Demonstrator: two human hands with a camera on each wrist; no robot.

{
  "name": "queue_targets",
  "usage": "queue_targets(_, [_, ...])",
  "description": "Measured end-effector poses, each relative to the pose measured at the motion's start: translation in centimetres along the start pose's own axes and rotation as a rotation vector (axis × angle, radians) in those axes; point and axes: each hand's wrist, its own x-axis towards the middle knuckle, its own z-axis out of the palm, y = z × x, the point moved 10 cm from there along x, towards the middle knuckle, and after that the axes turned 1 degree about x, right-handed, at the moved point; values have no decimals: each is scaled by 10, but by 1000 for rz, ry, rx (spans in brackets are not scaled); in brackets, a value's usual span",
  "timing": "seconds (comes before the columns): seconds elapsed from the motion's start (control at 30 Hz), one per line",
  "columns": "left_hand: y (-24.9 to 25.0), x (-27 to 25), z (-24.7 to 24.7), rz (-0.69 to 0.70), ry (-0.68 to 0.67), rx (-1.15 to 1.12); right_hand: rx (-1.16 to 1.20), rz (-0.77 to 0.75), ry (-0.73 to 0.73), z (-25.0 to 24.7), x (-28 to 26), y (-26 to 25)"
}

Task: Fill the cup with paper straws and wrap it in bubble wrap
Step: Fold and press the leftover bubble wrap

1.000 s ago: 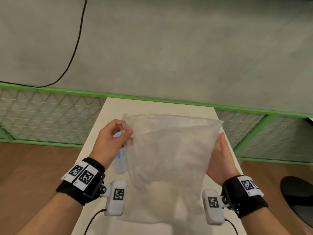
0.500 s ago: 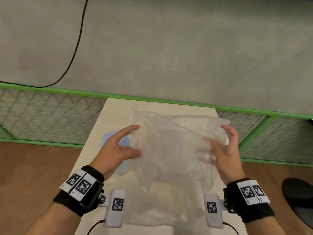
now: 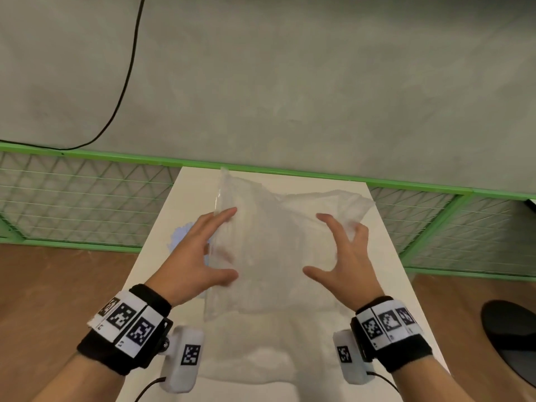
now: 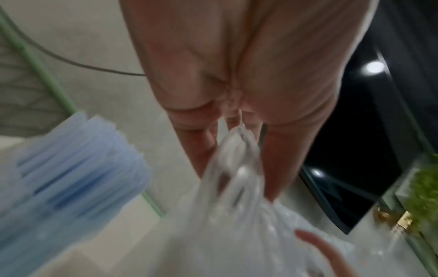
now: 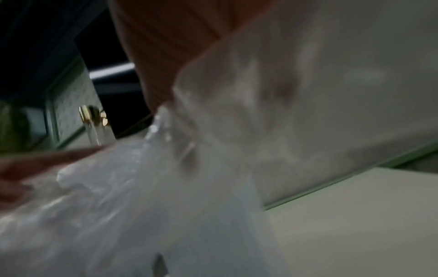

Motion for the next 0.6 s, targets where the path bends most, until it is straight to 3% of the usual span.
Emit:
queue_targets(0.13, [11,-5,-3,30,49,104,-208,151,82,-4,5,10])
queue_targets(0.27, [26,-6,21,47,-18,83,-202,8,90,-1,5,-25])
queue_targets(0.33, [29,-5,31,28,-13,53,-70,-131,49,-1,0,-51])
queue_targets(0.47, [41,1,42,42,15,-118,337,-336,-210,12,-20,-102])
queue_targets(0.6, [41,-1,40,37,57,-246,646,-287,-409,14,-29,-107])
